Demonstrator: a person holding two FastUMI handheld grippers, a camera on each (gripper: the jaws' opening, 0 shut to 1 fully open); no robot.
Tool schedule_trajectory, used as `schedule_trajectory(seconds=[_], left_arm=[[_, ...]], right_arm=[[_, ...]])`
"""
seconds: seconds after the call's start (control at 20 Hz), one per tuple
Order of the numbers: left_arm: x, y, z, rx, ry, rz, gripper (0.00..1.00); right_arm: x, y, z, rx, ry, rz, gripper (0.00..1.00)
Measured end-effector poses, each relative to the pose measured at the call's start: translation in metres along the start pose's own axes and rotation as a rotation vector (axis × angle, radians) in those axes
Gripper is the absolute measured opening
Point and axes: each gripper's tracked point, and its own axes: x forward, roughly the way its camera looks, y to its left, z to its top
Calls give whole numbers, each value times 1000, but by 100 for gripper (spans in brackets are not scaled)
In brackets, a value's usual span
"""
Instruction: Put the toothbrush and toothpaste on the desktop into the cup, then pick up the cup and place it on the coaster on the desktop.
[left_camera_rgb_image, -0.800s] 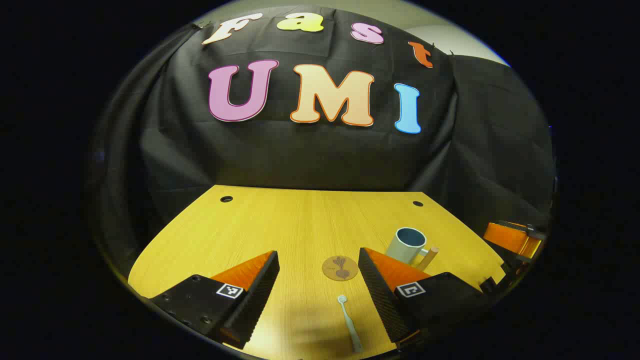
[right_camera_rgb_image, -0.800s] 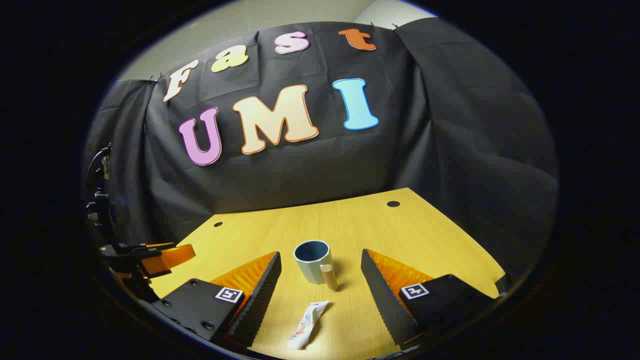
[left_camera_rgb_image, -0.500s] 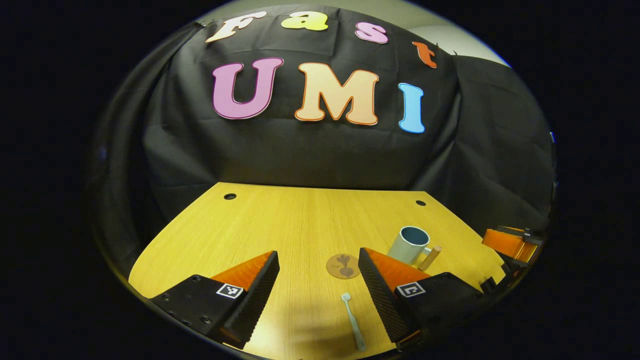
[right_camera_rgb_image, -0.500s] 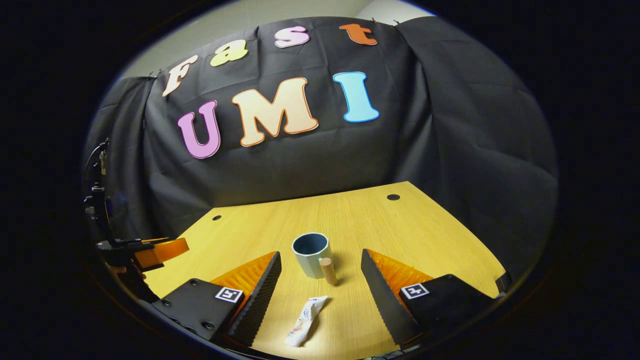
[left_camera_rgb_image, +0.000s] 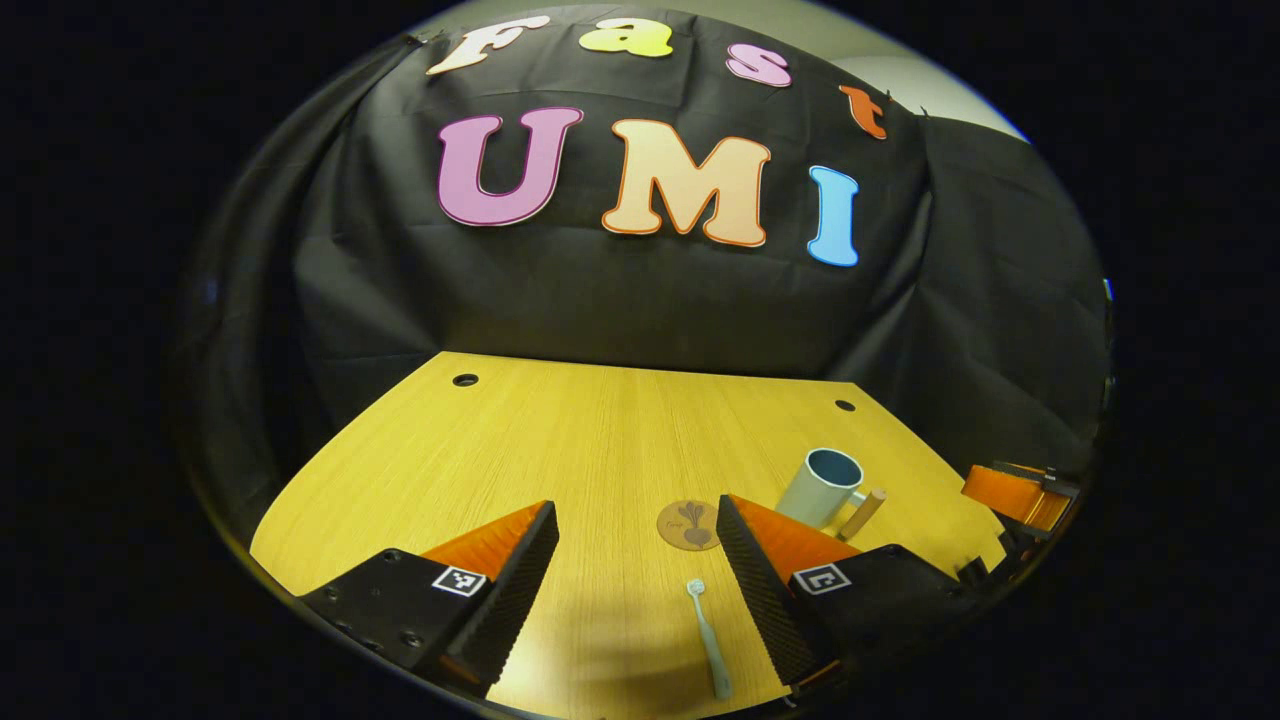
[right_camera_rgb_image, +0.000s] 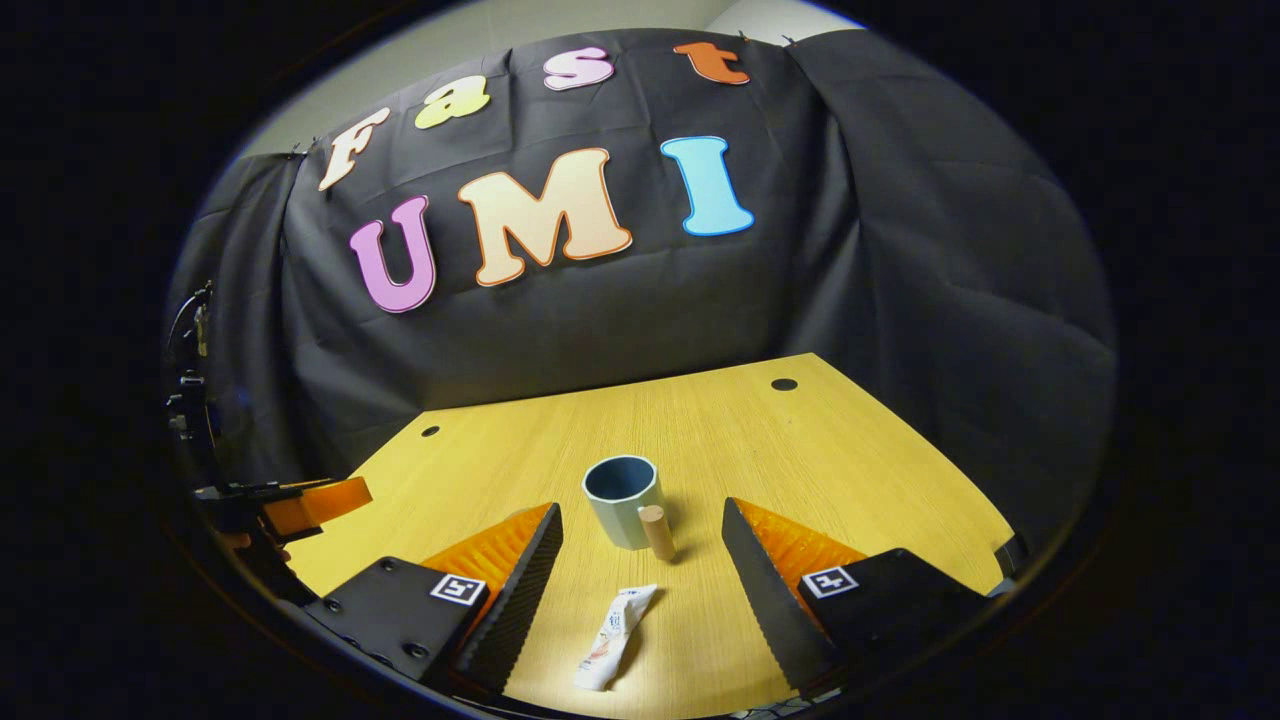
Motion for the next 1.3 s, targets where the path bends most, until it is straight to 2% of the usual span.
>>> schedule_trajectory(seconds=[0.1, 0.25, 0.45, 0.5, 0.6, 0.65, 0.7, 0.8, 0.85, 0.9, 1.0, 1.05, 1.1, 1.15, 1.2, 1.3], left_arm=[[-2, 3, 1, 23, -2, 4, 95], [-4, 6, -1, 22, -1, 6, 95], [-7, 14, -4, 25, 2, 19, 95], [-8, 15, -5, 27, 4, 22, 95], [-9, 20, -6, 30, 8, 29, 95], [-11, 22, -8, 31, 10, 32, 95], [-11, 24, -9, 31, 13, 36, 94], [-12, 27, -9, 29, 14, 41, 95], [-13, 29, -11, 29, 16, 42, 95], [-13, 31, -13, 31, 21, 45, 95], [-13, 36, -17, 33, 31, 52, 95], [-13, 37, -20, 32, 37, 55, 95], [-14, 39, -23, 32, 44, 57, 95], [-14, 39, -26, 35, 51, 58, 95], [-14, 41, -29, 37, 57, 60, 95], [-15, 43, -33, 37, 71, 64, 95]], right_arm=[[-1, 2, -3, -2, 3, 0, 96], [1, 5, -11, -3, 23, 3, 98], [6, 9, -31, -37, 92, 2, 99], [8, 9, -36, -48, 111, -1, 96], [12, 11, -46, -61, 145, -8, 99], [16, 12, -50, -64, 168, -9, 96], [21, 14, -57, -68, 195, -9, 99], [27, 18, -72, -78, 248, -11, 96], [29, 21, -79, -81, 272, -5, 99], [33, 23, -87, -87, 300, -2, 96], [40, 25, -105, -104, 374, -2, 99], [44, 24, -111, -116, 403, -7, 95], [48, 24, -118, -128, 427, -12, 99], [52, 23, -123, -138, 453, -20, 95], [56, 23, -130, -140, 481, -27, 99], [60, 23, -145, -124, 553, -45, 99]])
